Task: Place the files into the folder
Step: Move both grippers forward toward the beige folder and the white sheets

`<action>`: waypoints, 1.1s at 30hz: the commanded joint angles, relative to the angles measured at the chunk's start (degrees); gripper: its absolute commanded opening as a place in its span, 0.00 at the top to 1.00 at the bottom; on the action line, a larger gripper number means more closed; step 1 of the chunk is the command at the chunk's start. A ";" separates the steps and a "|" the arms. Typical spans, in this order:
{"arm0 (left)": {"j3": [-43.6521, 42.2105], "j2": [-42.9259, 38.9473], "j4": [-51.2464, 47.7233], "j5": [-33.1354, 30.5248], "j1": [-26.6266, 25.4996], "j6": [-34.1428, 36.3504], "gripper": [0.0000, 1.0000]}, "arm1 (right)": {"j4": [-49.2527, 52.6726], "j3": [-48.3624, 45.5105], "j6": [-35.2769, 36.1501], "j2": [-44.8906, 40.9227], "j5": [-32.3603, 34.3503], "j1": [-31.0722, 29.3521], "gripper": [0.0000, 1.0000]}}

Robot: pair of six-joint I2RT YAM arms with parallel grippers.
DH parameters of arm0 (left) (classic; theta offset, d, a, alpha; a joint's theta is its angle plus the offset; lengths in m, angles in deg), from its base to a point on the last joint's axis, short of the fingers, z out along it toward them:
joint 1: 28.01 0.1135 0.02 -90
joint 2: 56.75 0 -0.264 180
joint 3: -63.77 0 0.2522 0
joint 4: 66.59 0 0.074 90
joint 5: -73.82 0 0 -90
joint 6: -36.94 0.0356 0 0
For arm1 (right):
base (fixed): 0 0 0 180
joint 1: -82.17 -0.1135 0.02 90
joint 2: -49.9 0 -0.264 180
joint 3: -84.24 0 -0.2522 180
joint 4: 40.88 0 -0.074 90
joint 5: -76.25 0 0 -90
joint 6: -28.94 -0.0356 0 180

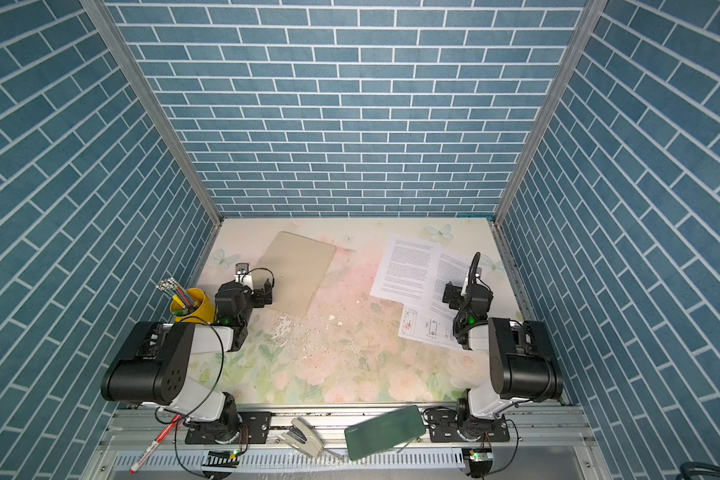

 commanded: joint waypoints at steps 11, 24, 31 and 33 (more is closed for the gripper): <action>0.17 -0.36 -0.14 0.45 0.24 -0.23 0.00 | -1.49 0.85 2.49 0.06 -0.64 0.21 0.01; 5.23 -8.38 -15.42 2.69 0.24 0.39 0.00 | 23.65 9.79 -1.03 -9.74 4.62 0.19 0.04; 14.99 -15.37 -35.95 2.55 0.29 -6.19 0.00 | 37.76 19.11 -11.95 -16.02 -6.18 0.06 0.15; 20.31 -14.40 -43.02 4.90 0.24 -7.68 0.00 | 38.72 21.72 -16.81 -15.38 -10.32 -0.28 0.18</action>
